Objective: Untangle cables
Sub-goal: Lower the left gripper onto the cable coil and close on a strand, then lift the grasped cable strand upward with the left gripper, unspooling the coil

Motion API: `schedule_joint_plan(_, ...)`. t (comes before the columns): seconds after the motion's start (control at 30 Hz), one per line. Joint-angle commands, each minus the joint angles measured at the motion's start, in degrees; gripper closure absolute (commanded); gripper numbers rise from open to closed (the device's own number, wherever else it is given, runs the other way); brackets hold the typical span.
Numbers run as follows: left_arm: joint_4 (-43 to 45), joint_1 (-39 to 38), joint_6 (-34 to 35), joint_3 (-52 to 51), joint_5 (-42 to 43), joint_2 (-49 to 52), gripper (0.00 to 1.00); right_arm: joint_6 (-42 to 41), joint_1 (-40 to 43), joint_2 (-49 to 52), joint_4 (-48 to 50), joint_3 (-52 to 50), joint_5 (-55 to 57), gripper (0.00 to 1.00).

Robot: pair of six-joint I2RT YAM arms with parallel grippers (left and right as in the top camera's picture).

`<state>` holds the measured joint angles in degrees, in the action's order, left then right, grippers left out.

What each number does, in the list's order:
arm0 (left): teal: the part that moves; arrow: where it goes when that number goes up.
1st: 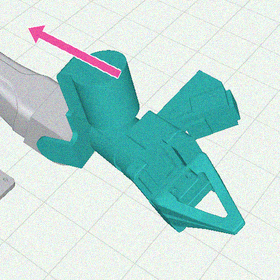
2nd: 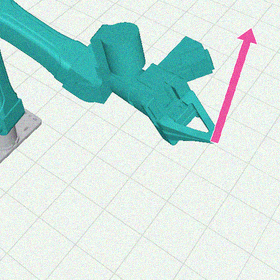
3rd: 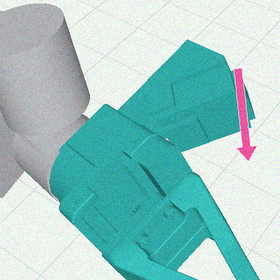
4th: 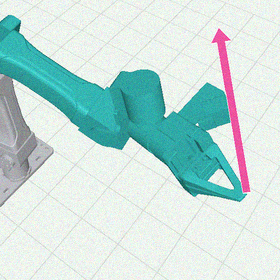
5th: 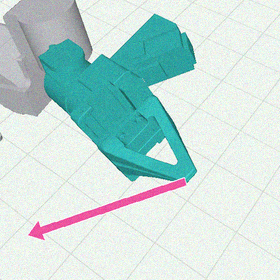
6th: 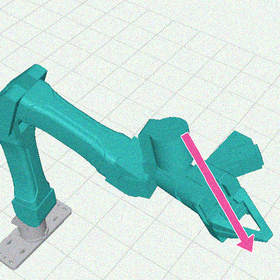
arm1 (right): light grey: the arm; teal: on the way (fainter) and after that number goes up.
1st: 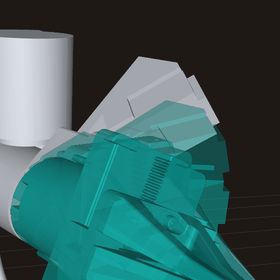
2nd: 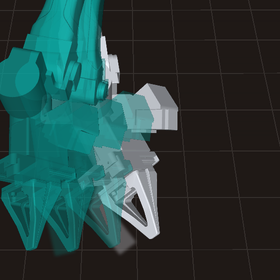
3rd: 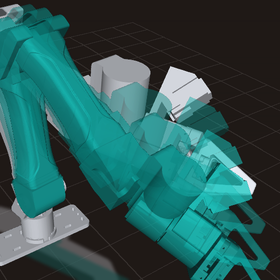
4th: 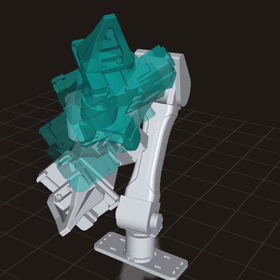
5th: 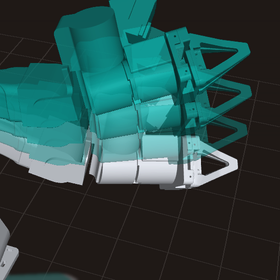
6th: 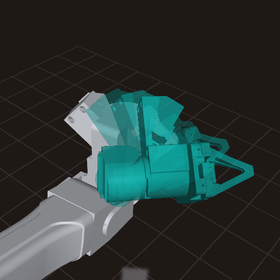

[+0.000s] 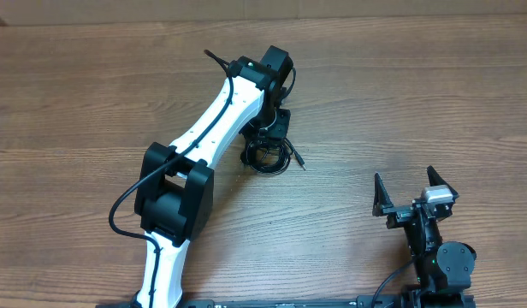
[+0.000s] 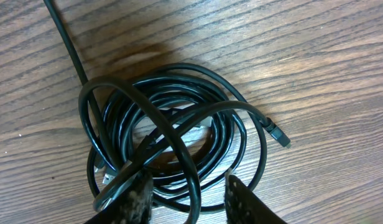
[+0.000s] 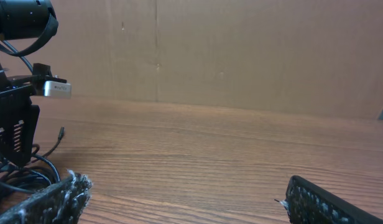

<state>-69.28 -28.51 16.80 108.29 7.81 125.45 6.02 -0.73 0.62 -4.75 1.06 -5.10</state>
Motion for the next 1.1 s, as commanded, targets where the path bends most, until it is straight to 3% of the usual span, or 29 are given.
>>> schedule_joint_plan(0.0,-0.4,-0.1,2.3,-0.3,-0.7,0.6,0.66,0.0,0.4,-0.5,0.2,-0.6,0.1,0.00)
schedule_joint_plan(0.2,-1.6,-0.2,4.2,-0.4,-0.7,0.6,0.74,0.0,0.4,-0.5,0.2,-0.6,0.0,0.00)
schedule_joint_plan(0.57,-1.6,-1.2,4.7,-1.3,-0.7,0.6,0.78,0.0,0.4,-0.5,0.2,-0.6,0.1,0.00)
schedule_joint_plan(0.67,-1.5,-1.2,4.7,-1.3,-0.7,0.6,0.84,0.0,0.4,-0.5,0.2,-0.6,0.1,0.00)
schedule_joint_plan(0.7,-1.5,-1.2,4.7,-1.3,-0.7,0.6,0.91,0.0,0.4,-0.5,0.2,-0.6,0.1,0.00)
schedule_joint_plan(1.07,-3.6,-1.1,4.7,-0.2,2.0,0.3,0.96,0.0,0.4,-0.5,0.2,-0.6,0.0,0.00)
